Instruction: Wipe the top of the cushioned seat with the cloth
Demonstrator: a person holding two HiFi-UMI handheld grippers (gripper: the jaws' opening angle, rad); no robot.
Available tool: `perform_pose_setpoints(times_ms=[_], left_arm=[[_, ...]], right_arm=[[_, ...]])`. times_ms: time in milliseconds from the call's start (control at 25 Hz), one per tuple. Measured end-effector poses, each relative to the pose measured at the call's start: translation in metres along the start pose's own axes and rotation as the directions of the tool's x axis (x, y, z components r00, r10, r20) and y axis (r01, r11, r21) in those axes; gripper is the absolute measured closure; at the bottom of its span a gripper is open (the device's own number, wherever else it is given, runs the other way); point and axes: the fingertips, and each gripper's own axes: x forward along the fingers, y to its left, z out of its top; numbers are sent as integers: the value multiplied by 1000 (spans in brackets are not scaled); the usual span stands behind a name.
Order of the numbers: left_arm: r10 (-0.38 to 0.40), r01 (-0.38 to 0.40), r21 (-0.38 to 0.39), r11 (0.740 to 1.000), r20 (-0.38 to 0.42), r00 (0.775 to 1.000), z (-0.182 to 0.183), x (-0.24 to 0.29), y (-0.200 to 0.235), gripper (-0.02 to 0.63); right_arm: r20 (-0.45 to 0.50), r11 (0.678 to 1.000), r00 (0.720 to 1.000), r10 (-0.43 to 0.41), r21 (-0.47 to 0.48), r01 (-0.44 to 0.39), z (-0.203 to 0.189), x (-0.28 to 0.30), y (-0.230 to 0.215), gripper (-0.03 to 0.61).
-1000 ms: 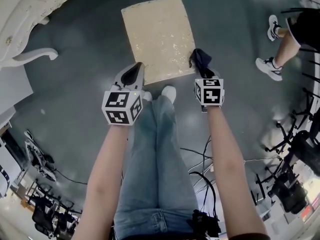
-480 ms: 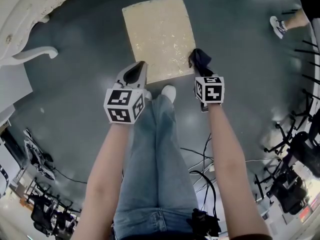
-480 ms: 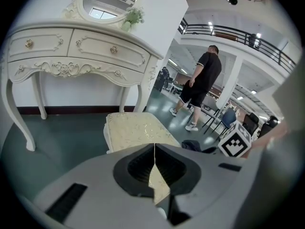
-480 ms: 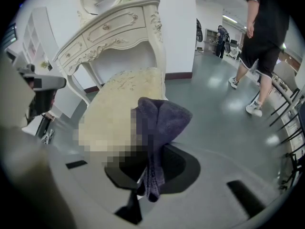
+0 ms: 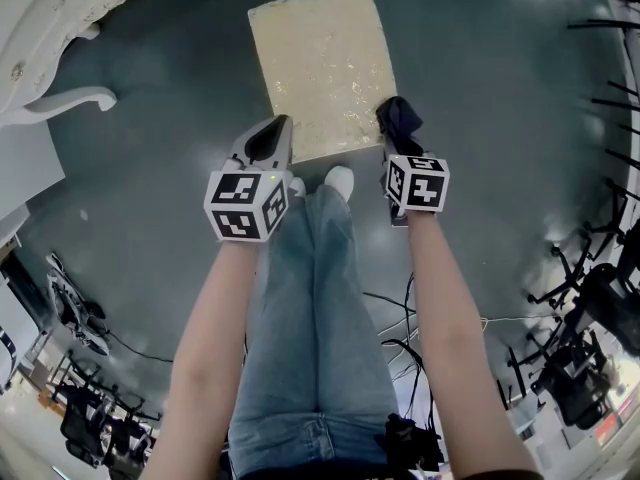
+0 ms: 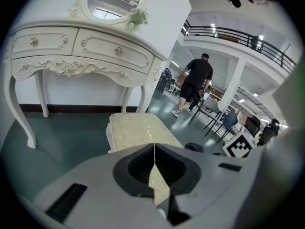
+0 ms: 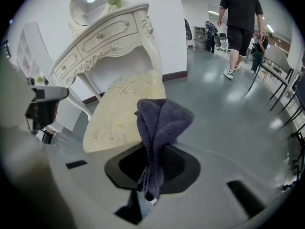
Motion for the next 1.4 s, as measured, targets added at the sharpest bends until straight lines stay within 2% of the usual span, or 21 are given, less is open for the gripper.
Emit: perform_pose_setpoints(times_ms=[560,1400], left_arm=[[12,-12,-25,1000,1,1000,-3,-5,17,609],[45,-45,-67,997,-3,999,-12,-14,42,609]], right_arm=[[-18,999,999,39,-33,-40,-7,4,41,532],[-65,987,988,143,-70,-148,-19,14,111,532]])
